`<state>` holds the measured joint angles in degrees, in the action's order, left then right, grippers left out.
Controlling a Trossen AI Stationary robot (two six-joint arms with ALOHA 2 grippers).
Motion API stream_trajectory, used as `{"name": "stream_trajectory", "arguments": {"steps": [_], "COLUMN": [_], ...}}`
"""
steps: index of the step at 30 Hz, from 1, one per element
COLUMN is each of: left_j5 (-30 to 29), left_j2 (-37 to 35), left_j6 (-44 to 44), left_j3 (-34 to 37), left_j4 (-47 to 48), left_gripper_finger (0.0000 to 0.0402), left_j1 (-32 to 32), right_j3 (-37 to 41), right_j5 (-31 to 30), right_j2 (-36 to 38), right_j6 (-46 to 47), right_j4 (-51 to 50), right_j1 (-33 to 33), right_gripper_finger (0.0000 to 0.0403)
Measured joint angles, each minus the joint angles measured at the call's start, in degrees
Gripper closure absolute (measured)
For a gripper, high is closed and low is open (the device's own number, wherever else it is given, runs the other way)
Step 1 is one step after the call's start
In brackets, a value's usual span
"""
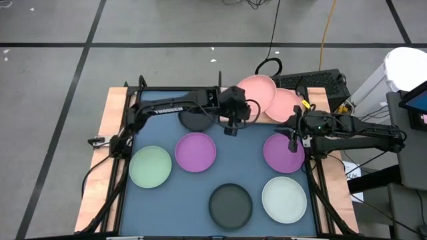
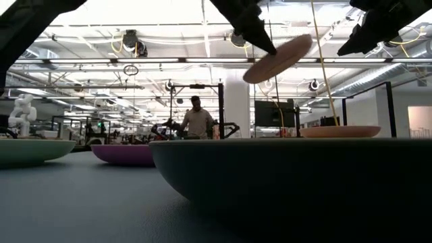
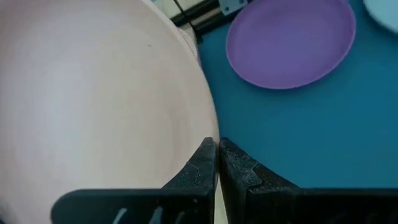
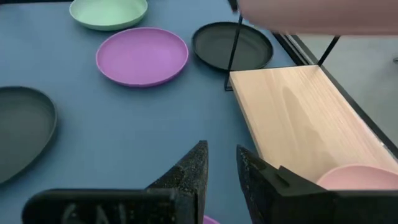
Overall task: Place and stack plates onto a shelf
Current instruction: Put the pink plate on the shelf
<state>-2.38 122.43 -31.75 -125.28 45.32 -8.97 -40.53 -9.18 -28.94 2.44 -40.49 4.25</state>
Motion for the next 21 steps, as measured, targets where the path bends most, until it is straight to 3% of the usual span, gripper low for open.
{"name": "stream_trajectory", "arguments": {"steps": [21], "left_j5": [-0.6], "left_j2": [4.8], "left_j6": [5.3], "left_j3": [0.1], "left_j4": [1.8], "left_gripper_finger": [0.0394], "left_j1": [-0.7], "right_j3": [0.0], "right_j5": [0.2], "right_j2": [0.1], "right_j6": [-0.1], "right_j4": [0.0], "right_j1": [0.0], "right_gripper_finger": [0.0332]}}
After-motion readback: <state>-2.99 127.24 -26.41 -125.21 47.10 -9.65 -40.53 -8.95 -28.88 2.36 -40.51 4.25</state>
